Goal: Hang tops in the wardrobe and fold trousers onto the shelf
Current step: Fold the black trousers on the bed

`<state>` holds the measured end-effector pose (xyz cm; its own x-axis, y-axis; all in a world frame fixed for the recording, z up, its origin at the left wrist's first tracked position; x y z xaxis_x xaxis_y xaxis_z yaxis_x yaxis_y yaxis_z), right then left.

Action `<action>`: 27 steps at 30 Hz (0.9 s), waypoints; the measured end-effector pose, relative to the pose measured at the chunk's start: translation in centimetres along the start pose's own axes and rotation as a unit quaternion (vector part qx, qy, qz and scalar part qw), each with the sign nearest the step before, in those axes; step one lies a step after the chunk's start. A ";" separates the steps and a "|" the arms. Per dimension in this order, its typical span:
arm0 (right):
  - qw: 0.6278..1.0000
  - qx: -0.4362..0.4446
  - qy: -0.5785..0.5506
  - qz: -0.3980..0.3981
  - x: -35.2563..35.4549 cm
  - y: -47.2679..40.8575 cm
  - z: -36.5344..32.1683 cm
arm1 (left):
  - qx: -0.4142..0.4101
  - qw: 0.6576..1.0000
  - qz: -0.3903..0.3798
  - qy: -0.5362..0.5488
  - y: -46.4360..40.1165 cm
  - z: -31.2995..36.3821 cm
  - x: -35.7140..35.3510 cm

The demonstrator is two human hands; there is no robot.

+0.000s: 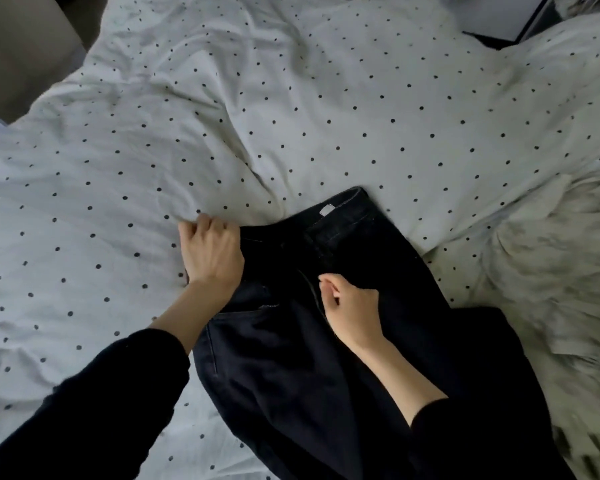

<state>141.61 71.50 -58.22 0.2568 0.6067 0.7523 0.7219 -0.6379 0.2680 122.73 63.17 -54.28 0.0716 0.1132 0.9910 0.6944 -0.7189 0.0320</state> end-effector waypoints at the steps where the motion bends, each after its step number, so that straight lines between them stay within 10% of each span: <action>1: 0.999 -0.001 0.020 -0.042 0.0 0.4 0.2 | -0.010 1.000 0.007 0.002 0.3 0.4 0.0; 9: 0.998 -0.043 0.041 0.020 -3.1 14.0 6.3 | -0.074 0.990 0.021 0.121 16.1 5.8 -3.2; 17: 0.982 -0.102 0.157 0.014 -5.1 31.3 12.9 | -0.193 0.949 -0.188 0.167 35.4 12.2 -7.1; 27: 0.949 -0.109 0.297 0.006 -3.8 33.4 17.8 | -0.208 0.963 -0.162 0.064 37.9 14.2 -7.9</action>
<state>176.15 56.33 -62.89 -0.1903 0.2651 0.9453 0.5550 -0.7652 0.3263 158.65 44.80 -62.75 -0.2081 0.3108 0.9274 0.3171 -0.8755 0.3646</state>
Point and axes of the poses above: each hand's wrist, its own y-axis away from the middle knuckle, its own x-axis out of the back of the hand, z = x × y, the point moved 2 cm from there along -y, towards the middle knuckle, and after that the axes turned 12 degrees about -z, right-handed, at the moved point
